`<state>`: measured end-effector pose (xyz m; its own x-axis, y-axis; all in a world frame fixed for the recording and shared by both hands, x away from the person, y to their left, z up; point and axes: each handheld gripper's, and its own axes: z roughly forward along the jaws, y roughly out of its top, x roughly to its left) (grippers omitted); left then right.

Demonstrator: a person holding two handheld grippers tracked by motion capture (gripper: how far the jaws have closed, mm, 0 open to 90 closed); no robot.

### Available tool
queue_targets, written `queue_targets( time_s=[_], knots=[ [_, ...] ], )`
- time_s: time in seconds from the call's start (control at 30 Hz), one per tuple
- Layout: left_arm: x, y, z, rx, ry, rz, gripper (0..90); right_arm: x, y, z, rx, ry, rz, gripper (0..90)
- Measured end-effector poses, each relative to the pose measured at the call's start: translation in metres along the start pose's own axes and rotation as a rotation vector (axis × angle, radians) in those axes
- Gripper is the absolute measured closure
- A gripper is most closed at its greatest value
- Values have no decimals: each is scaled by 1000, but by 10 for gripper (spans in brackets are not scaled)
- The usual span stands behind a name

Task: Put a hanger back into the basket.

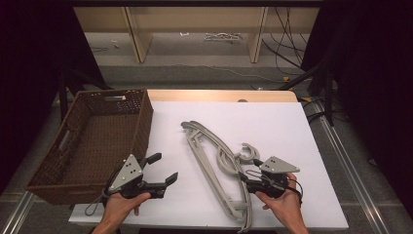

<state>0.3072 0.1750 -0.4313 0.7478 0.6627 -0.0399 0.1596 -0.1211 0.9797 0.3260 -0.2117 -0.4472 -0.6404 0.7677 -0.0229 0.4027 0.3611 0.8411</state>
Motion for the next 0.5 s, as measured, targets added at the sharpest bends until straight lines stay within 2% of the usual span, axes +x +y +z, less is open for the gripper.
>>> queue_targets(
  time_s=[0.1, 0.17, 0.27, 0.3, 0.4, 0.5],
  knots=[
    [0, 0, 0, -3, -1, -1, 162, 1, 4, 11, 40, 0, -32, 346],
    [0, 0, 0, -2, -2, 0, 162, 3, 6, 20, 90, 24, -54, 358],
    [0, 0, 0, -4, -3, 0, 162, 3, 8, 29, 131, 39, -108, 374],
    [0, 0, 0, -3, -3, -1, 162, 4, 8, 32, 160, 38, -100, 377],
    [0, 0, 1, -11, -10, 1, 162, 4, 8, 38, 201, 30, -119, 386],
    [0, 0, 2, -11, -11, -1, 162, 2, 9, 44, 219, 41, -122, 411]
  ],
)
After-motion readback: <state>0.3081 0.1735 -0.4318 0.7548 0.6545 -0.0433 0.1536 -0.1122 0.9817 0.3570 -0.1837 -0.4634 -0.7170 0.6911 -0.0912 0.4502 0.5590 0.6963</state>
